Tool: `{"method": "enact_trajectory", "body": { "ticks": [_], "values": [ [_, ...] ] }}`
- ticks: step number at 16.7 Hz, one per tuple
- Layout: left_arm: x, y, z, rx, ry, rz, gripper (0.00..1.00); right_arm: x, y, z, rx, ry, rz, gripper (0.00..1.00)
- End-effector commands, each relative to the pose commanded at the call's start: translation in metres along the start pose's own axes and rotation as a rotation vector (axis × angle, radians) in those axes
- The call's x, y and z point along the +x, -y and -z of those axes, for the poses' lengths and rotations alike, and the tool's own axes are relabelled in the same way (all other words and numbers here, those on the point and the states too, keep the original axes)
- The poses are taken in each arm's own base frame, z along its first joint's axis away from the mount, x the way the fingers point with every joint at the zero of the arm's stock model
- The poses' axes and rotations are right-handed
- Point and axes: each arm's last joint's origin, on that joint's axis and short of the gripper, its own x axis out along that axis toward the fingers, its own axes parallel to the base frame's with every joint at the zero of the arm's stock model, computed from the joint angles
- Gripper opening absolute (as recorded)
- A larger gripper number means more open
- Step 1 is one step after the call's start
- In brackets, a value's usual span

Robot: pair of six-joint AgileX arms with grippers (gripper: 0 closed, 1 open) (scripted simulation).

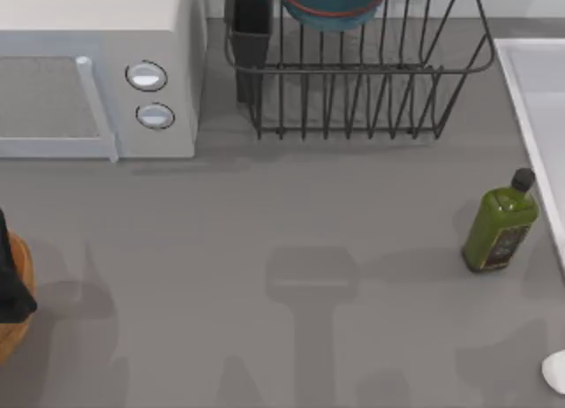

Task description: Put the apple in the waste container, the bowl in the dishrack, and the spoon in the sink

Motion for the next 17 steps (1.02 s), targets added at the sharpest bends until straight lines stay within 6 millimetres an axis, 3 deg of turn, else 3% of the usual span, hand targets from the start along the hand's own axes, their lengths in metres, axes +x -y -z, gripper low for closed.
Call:
{"method": "enact_trajectory", "body": {
  "ticks": [9, 13, 17],
  "values": [
    [0.0, 0.0, 0.0, 0.0, 0.0, 0.0, 1.0, 0.029, 0.052, -0.011, -0.629, -0.088, -0.445, 1.0],
    [0.0, 0.0, 0.0, 0.0, 0.0, 0.0, 1.0, 0.048, 0.058, -0.006, -0.741, -0.081, -0.664, 1.0],
    [0.0, 0.0, 0.0, 0.0, 0.0, 0.0, 1.0, 0.052, 0.056, -0.004, -0.754, -0.076, -0.708, 1.0]
  ]
}}
